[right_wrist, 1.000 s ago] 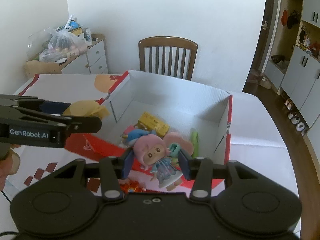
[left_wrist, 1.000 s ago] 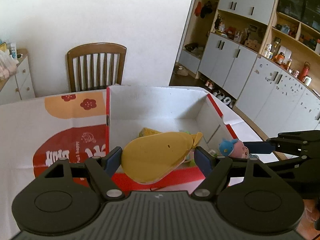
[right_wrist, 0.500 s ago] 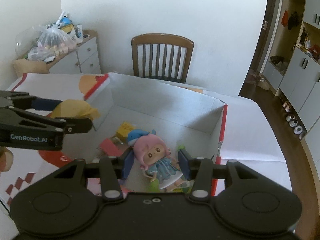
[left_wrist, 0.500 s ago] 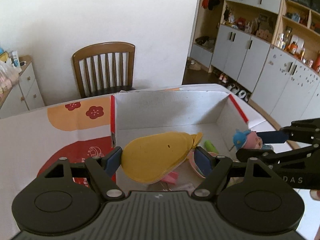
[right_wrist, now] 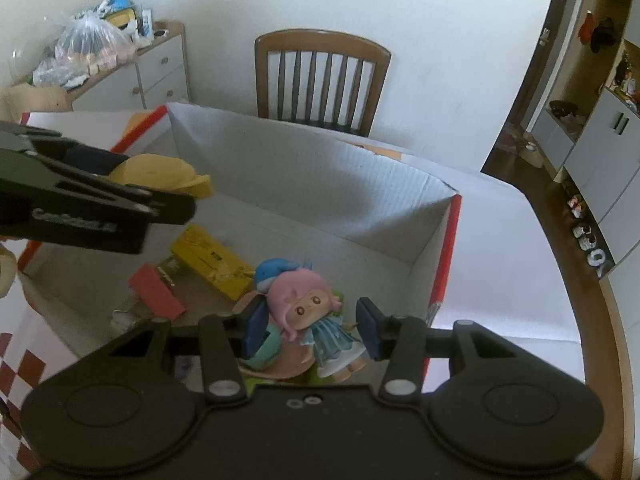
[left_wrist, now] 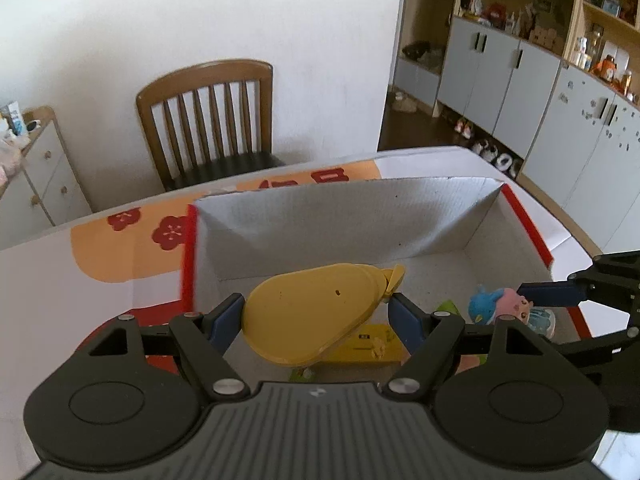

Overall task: Organize rigid objects
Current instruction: 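Carry the yellow pouch with left tool while right tool carries the doll into the box, then open both tools to release the pouch and doll inside the red box, then withdraw both tools from the box back to the last keychains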

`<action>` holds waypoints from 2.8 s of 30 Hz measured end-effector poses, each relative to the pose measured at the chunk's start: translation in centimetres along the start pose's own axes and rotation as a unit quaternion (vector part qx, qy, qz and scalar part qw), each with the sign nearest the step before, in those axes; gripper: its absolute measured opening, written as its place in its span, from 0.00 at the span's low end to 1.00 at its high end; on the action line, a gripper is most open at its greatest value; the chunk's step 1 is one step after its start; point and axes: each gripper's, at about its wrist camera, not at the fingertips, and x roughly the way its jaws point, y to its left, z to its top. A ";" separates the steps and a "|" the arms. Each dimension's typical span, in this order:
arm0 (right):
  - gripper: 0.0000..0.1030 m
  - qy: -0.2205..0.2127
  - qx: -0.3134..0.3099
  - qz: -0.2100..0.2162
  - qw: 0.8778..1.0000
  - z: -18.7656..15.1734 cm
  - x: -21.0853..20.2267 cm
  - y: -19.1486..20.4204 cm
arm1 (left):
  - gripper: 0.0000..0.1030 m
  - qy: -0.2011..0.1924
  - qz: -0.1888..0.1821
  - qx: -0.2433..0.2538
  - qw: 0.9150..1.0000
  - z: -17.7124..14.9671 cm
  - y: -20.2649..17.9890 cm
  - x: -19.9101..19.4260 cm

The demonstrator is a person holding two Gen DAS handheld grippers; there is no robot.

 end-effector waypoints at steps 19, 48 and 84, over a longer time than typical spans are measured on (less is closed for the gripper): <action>0.46 0.057 -0.057 0.029 0.996 0.1 3.7 0.9 | 0.76 0.087 0.025 0.019 0.996 1.4 -1.6 6.6; 0.61 0.031 -0.034 0.028 0.999 0.1 0.4 1.0 | 0.76 0.056 0.027 0.014 0.998 1.3 -1.7 3.5; 0.91 -0.079 0.061 0.043 0.994 -4.8 -11.6 2.3 | 0.81 -0.053 -0.031 0.022 0.998 -4.8 -1.8 -11.8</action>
